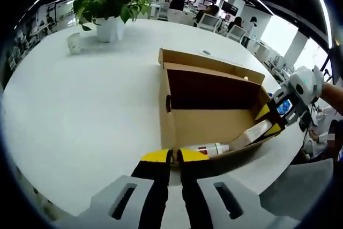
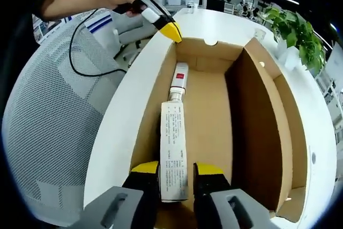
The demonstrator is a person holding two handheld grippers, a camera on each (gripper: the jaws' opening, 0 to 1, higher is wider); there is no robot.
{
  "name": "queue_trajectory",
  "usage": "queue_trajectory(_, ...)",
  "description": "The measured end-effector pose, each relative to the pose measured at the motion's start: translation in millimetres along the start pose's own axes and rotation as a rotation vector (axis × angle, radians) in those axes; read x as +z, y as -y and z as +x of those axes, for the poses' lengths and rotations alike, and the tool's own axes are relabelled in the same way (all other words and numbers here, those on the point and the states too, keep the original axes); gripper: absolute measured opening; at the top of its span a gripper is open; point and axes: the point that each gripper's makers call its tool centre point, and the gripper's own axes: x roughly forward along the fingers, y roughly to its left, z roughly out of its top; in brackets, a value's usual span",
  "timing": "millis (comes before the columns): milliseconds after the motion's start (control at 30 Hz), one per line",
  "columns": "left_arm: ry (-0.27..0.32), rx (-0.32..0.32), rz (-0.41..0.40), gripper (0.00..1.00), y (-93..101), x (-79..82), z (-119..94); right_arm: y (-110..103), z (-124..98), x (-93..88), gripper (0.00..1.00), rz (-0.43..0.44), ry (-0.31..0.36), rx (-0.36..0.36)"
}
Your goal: Operate the shoe box by opening the lid, removing the specified soft item, and placing it in the target area until the item is outside and the box remains undamaged.
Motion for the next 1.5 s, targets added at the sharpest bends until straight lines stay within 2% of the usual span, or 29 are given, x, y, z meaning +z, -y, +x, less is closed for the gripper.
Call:
queue_trajectory(300,0.003,0.004,0.006,0.04,4.9,-0.6,-1.8,-0.8,-0.3,0.4,0.15,-0.013,0.002,-0.011)
queue_trajectory(433,0.013,0.008,0.066,0.04,7.2,0.8,-2.4,-2.2,-1.8,2.3,0.15,-0.021,0.01,-0.012)
queue_trajectory(600,0.031,0.003,0.071,0.06,7.7,3.9,-2.6,-1.6,-5.0,4.6,0.15,-0.016,0.019,-0.021)
queue_trajectory(700,0.069,-0.023,0.073,0.12,12.9,10.5,-6.1,0.2,-8.1,6.4,0.15,-0.019,0.026,-0.033)
queue_trajectory(867,0.114,-0.036,0.121,0.22,15.6,18.2,-12.2,1.7,-16.1,10.6,0.14,-0.034,0.035,-0.047)
queue_trajectory(1100,0.162,-0.079,0.161,0.35,18.8,21.9,-16.3,5.2,-29.8,15.4,0.14,-0.037,0.051,-0.069)
queue_trajectory(1500,0.211,-0.138,0.2,0.62,33.5,25.7,-30.5,8.0,-59.1,25.7,0.14,-0.071,0.088,-0.11)
